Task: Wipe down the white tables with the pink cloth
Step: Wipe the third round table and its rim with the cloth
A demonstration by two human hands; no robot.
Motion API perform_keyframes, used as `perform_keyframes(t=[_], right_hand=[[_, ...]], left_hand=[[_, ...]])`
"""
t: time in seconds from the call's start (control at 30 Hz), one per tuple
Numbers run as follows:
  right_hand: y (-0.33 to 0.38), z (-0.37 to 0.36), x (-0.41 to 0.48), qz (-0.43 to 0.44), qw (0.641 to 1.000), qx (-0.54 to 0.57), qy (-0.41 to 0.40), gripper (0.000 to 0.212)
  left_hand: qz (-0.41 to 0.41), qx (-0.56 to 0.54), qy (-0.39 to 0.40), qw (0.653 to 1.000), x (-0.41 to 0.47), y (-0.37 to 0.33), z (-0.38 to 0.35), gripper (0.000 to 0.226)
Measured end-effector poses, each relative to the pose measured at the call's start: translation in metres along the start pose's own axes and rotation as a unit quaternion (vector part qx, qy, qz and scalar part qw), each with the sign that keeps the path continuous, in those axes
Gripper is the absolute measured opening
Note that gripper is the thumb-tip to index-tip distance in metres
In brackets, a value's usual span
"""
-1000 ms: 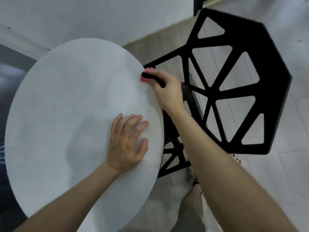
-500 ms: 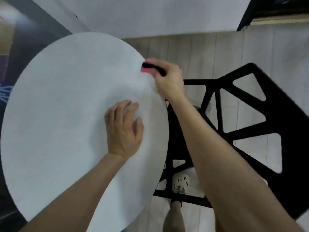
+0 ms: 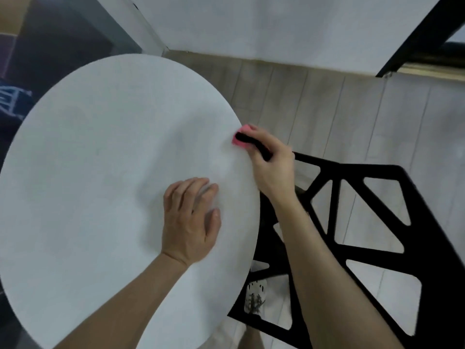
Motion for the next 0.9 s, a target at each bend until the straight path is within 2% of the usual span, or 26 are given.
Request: perform_keyframes(t=[0.1, 0.2, 0.27, 0.4, 0.73, 0.9], right_hand=[[0.032, -0.038, 0.094, 0.06, 0.993, -0.062, 0.086, 0.031], [0.046, -0.067, 0.145, 0.044, 0.983, -0.072, 0.166, 0.015], [0.045, -0.072, 0.149, 0.04, 0.98, -0.071, 0.181, 0.013], [0.026, -0.052, 0.121, 0.047, 0.991, -0.013, 0.124, 0.027], [-0.03, 0.01, -0.032, 0.005, 0.995, 0.083, -0.047, 0.031], [-0.051, 0.015, -0.136, -0.015, 0.989, 0.073, -0.13, 0.026]], left_hand=[[-0.004, -0.003, -0.004, 1.0, 0.0, -0.001, 0.0, 0.044], [-0.003, -0.009, -0.005, 1.0, 0.0, -0.002, 0.002, 0.045], [0.0, -0.008, -0.004, 1.0, 0.001, -0.003, 0.003, 0.045], [0.001, 0.0, 0.001, 1.0, 0.003, -0.005, 0.004, 0.045], [-0.001, 0.009, -0.007, 1.0, 0.009, -0.007, 0.007, 0.042], [-0.004, 0.009, -0.007, 1.0, 0.014, -0.011, 0.01, 0.04]])
Point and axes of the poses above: each hand's wrist, its own x-axis towards the middle knuckle, its own z-axis out of the back of the hand, y = z × x, the point moved 4 cm from there along x, towards the middle knuckle, and after that the axes turned 1 degree about -y, right-handed, at the moved point
